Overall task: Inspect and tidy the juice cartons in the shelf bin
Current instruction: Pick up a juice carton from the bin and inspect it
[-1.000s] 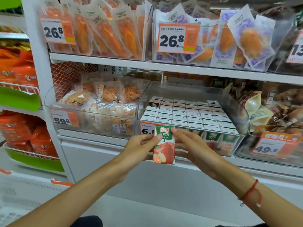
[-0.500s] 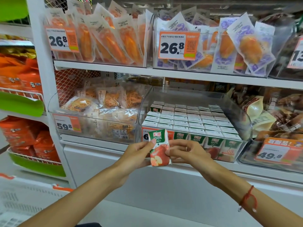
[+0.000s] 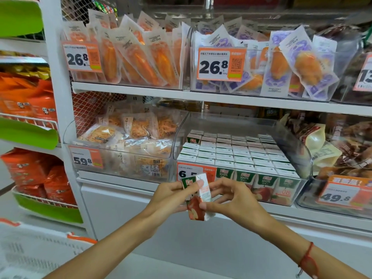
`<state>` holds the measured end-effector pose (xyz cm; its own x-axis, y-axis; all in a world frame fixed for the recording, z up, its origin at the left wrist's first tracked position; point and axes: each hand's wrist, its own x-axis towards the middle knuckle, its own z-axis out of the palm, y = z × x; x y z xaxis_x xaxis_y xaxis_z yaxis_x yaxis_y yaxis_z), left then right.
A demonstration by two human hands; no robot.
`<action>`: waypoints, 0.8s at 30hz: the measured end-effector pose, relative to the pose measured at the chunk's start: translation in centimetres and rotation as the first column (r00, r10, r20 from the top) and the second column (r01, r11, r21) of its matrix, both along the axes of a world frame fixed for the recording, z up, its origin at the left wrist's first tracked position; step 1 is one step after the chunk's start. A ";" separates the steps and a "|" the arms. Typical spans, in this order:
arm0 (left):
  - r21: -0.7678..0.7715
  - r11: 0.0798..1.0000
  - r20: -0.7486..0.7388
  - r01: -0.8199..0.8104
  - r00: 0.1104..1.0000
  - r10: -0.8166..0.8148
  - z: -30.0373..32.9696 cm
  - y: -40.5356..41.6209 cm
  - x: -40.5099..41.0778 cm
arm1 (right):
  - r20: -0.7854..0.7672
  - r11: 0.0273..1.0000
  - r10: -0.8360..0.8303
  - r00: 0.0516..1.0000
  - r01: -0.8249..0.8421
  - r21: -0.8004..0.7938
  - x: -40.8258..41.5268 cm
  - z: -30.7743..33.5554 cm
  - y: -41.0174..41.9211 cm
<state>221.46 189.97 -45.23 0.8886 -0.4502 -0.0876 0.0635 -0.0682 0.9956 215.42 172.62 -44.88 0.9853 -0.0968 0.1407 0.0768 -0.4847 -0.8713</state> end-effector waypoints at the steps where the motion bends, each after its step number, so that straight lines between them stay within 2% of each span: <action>1: 0.001 1.000 0.014 0.012 1.000 -0.012 -0.1 0.0 0.0 | 0.005 1.000 -0.006 1.000 0.006 0.008 0.0 0.0 -0.1; 5: 0.006 0.998 0.058 0.056 0.997 -0.056 0.1 0.0 -0.1 | -0.061 0.980 -0.018 0.998 0.030 0.195 0.0 0.3 -0.5; 8: -0.012 0.997 0.051 0.079 0.996 -0.078 0.2 -0.3 -0.1 | -0.124 0.974 0.032 0.992 -0.003 0.228 0.0 0.6 -1.2; 12: -0.118 0.993 -0.015 0.004 1.000 -0.006 0.1 -0.7 0.2 | -0.192 0.957 0.121 0.974 -0.063 0.283 0.0 0.3 -1.3; 15: -0.189 0.980 -0.050 -0.062 0.997 0.053 0.2 -1.0 0.1 | -0.238 0.952 0.217 0.947 -0.152 0.264 -0.2 0.4 -1.0; 18: -0.226 0.973 -0.042 -0.054 0.998 0.046 0.2 -1.0 0.1 | -0.222 0.952 0.192 0.956 -0.127 0.278 -0.2 0.6 -0.8; 21: -0.176 0.984 0.009 -0.024 1.000 0.027 0.3 -1.0 0.0 | -0.184 0.958 0.144 0.972 -0.090 0.274 -0.1 0.4 -0.8; 24: -0.091 0.994 0.054 -0.066 0.996 0.071 0.2 -0.8 0.2 | -0.133 0.993 0.054 0.990 -0.039 0.109 0.1 0.3 -0.5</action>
